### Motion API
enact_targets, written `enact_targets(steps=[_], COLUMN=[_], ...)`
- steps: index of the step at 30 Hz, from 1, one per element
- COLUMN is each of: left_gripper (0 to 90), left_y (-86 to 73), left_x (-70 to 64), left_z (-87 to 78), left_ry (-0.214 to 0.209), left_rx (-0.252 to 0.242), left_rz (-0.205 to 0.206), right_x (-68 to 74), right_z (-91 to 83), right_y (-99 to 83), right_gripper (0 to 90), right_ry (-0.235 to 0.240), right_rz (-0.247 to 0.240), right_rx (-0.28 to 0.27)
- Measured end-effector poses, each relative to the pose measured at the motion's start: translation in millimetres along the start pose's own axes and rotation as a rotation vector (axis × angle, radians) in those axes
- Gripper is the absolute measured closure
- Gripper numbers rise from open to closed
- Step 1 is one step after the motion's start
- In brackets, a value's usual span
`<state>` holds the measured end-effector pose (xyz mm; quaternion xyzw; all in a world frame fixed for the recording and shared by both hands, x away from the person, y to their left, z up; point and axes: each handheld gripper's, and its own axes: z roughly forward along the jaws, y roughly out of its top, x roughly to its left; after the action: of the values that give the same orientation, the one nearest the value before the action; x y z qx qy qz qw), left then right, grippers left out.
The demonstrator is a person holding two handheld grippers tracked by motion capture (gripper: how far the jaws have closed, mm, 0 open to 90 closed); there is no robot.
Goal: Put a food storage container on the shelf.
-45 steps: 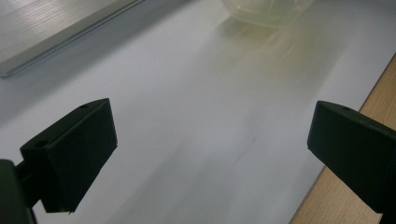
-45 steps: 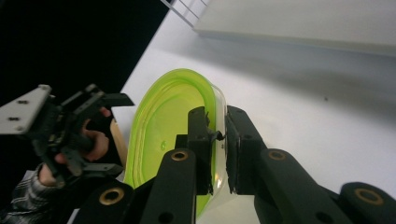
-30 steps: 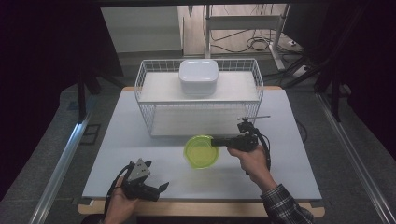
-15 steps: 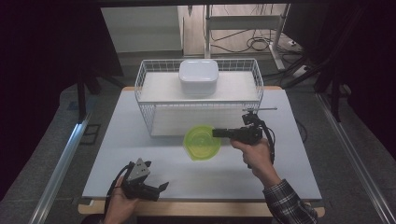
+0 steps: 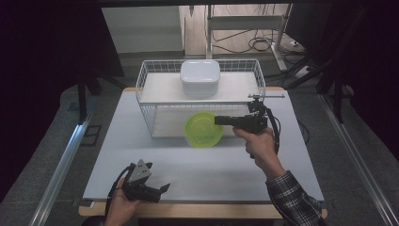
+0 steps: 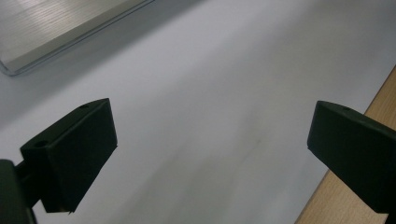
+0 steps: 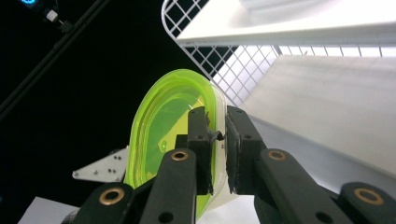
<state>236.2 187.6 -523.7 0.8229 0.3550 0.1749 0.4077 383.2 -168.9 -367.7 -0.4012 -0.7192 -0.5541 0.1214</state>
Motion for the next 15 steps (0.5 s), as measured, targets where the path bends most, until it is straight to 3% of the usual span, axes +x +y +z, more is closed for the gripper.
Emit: enact_targets(steps=[15], left_gripper=[1.2], left_y=[-0.2], left_x=[1.4], left_z=[0.0], left_ry=[-0.001], left_rx=[-0.001], left_rz=[-0.008], right_x=[18.1], right_z=[-7.7], right_y=[35.3], right_gripper=[81.4], right_ry=[-0.007], right_rz=[-0.001], right_rx=[-0.047])
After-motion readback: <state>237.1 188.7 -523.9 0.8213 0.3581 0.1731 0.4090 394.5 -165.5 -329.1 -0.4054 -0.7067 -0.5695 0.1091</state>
